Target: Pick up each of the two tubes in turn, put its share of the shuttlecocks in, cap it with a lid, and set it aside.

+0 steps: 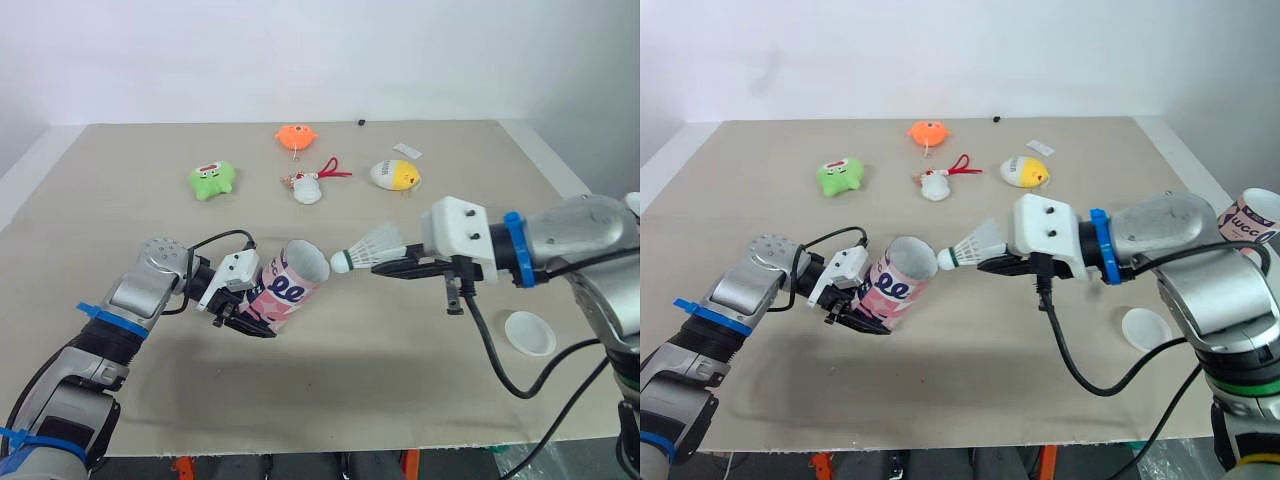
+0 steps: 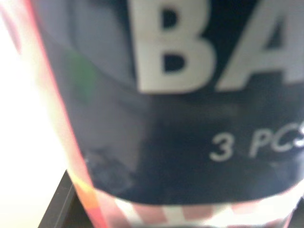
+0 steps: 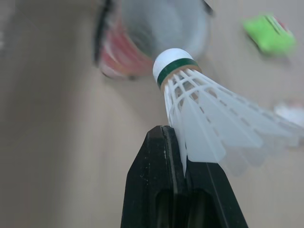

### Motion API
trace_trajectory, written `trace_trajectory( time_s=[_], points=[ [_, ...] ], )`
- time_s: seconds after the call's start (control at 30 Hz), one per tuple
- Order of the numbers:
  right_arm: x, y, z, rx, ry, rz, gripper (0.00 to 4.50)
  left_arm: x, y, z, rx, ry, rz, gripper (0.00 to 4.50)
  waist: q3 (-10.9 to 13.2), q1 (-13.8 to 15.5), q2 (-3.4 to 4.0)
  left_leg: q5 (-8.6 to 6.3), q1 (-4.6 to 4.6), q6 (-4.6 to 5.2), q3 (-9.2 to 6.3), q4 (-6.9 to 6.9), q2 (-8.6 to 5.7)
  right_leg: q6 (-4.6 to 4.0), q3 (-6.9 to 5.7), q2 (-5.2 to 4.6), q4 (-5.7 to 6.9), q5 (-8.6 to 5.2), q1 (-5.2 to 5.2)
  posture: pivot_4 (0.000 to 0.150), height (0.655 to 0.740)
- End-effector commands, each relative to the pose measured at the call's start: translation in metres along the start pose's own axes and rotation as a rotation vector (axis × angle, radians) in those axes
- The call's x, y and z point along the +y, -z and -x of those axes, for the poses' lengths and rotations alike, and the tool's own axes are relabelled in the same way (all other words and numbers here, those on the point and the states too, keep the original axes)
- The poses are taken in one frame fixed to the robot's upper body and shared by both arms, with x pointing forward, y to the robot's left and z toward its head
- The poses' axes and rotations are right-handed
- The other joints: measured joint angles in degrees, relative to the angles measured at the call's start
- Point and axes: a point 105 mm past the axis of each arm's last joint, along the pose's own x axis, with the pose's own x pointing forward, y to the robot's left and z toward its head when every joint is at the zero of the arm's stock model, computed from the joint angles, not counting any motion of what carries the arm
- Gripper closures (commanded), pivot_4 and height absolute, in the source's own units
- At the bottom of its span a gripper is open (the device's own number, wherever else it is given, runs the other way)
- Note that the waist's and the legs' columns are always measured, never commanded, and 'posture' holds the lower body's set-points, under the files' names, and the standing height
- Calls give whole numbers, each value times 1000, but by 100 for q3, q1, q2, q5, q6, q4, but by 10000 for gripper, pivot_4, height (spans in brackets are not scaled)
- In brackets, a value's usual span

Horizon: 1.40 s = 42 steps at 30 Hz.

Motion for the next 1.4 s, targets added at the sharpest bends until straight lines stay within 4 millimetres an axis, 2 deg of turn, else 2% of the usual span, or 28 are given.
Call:
trace_trajectory(
  time_s=[0.03,0.43,0.53,0.6,0.67,0.73,0.93,1.03,1.1,1.2,1.23,1.4],
  points=[
    [-4,-11,-8,23,-37,99,44580,2,-3,1,7,-1,-15,19517,0,1,0,0,0,-1,3,1,1,-2,0,-1,0,2,-2,1500,7400],
    [-17,-39,-42,-5,-154,252,44580,5,-2,2,7,-10,-13,19517,-1,5,0,0,-11,0,-2,-8,3,-4,0,9,4,-5,-12,1500,7400],
    [-16,-46,-47,-53,-204,216,35071,5,-2,2,5,-11,-14,19517,-1,5,0,1,-8,0,-4,-7,5,-8,-2,11,9,-2,-11,1500,7400],
    [-13,-52,-47,-112,-238,169,25396,5,-2,2,4,-10,-15,19517,-1,8,-1,2,-8,0,-5,-7,4,-8,-3,11,10,-1,-11,1500,7400],
    [-11,-57,-45,-162,-258,122,13811,5,-2,2,3,-10,-16,19517,-1,8,-1,2,-9,0,-5,-7,4,-8,-3,10,10,-1,-10,1500,7400],
    [-12,-61,-37,-215,-259,59,7140,5,-2,2,4,-8,-17,19517,-1,7,-1,2,-10,0,-4,-7,3,-9,-1,8,10,-2,-10,1500,7400],
    [-21,-56,-5,-309,-200,-118,7140,5,-2,2,5,-7,-19,19517,-1,11,-2,1,-13,0,-12,-8,2,-28,-6,9,10,8,-8,1500,7400],
    [-25,-54,-4,-304,-162,-166,7140,4,-2,2,7,-5,-18,19517,-1,6,-2,1,-9,1,-10,-8,3,-23,-6,10,10,5,-8,1500,7400],
    [-34,-52,-12,-277,-112,-199,7140,4,-2,2,8,-4,-18,19517,-1,5,-1,2,-8,1,-10,-8,5,-15,-6,12,10,1,-10,1500,7400],
    [-43,-49,-24,-234,-67,-228,14204,4,-3,1,7,-3,-21,19517,-1,3,-1,5,-6,2,-8,-8,6,-17,-5,13,11,4,-11,1500,7400],
    [-41,-49,-26,-229,-75,-222,19942,5,-3,1,6,-3,-22,19517,-1,7,-1,6,-6,3,-6,-8,6,-18,-5,13,12,6,-12,1500,7400],
    [-31,-42,-38,-184,-150,-209,41958,5,-3,0,5,-6,-23,19517,-1,8,-1,5,-15,3,-9,-9,2,-18,-3,9,10,5,-12,1500,7400]
  ],
)
